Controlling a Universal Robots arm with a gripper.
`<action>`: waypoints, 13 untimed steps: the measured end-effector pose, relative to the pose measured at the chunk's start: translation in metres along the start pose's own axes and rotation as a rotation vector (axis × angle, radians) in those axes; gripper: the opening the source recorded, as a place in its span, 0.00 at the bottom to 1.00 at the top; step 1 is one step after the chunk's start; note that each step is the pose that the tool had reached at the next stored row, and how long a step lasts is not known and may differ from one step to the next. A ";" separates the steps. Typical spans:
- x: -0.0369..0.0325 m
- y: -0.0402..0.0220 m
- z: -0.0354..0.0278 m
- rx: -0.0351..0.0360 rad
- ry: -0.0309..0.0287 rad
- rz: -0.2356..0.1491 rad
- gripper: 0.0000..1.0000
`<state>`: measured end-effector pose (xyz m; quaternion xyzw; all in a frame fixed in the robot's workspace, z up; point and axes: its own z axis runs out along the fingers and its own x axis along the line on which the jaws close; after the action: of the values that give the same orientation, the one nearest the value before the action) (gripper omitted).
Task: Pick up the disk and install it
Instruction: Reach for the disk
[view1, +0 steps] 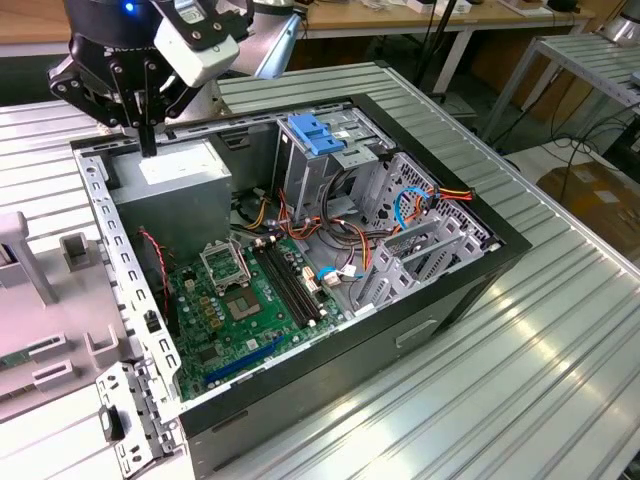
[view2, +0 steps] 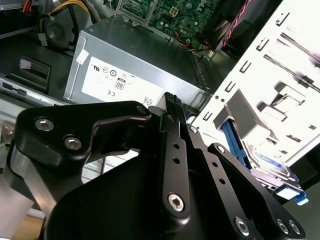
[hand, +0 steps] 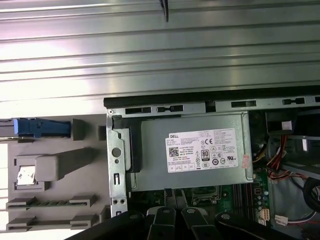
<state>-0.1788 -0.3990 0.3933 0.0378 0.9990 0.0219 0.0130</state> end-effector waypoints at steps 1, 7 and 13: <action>0.0012 -0.0001 0.0000 -0.0001 0.0000 0.000 0.11; 0.0076 -0.0006 -0.0002 -0.0001 0.0000 0.000 0.11; 0.0140 -0.0010 -0.0004 -0.0001 0.0000 0.000 0.11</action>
<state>-0.1929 -0.3989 0.3933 0.0379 0.9990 0.0219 0.0131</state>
